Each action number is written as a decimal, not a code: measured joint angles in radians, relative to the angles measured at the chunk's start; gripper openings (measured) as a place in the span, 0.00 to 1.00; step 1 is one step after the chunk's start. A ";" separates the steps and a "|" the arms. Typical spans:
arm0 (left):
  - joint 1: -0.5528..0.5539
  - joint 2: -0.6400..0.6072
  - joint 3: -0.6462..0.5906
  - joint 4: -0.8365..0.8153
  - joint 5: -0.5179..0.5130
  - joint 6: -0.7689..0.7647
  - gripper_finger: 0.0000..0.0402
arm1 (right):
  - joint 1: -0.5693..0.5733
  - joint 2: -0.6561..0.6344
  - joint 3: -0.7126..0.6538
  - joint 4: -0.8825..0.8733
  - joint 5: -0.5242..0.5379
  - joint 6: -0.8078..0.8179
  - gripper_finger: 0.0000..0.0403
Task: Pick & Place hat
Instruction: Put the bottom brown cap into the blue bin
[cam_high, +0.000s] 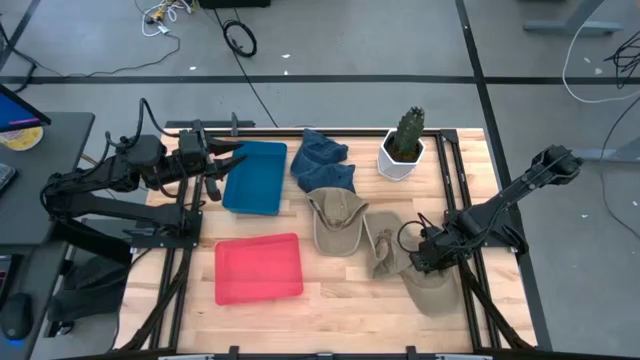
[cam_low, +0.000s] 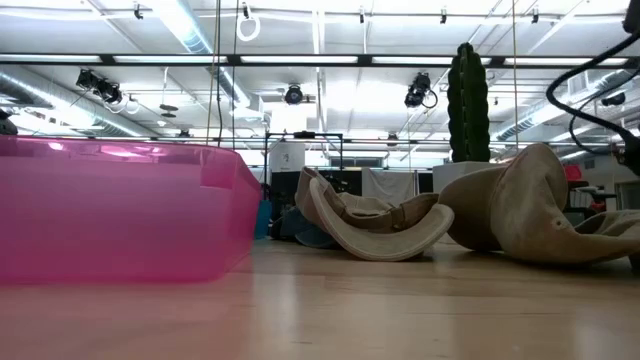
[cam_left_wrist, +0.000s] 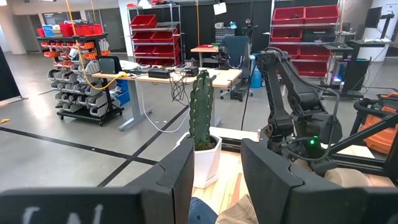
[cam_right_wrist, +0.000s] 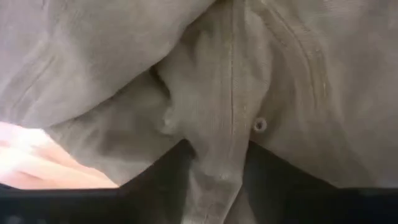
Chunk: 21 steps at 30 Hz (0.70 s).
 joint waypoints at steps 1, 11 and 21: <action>0.000 0.000 0.000 0.000 0.000 0.000 0.34 | 0.000 0.000 -0.002 0.008 0.000 0.000 0.28; 0.000 0.000 0.000 0.000 0.000 0.001 0.34 | 0.010 -0.004 0.079 -0.040 -0.073 -0.098 0.01; 0.000 0.000 0.000 0.000 -0.002 0.001 0.34 | 0.057 -0.004 0.445 -0.417 -0.051 -0.148 0.00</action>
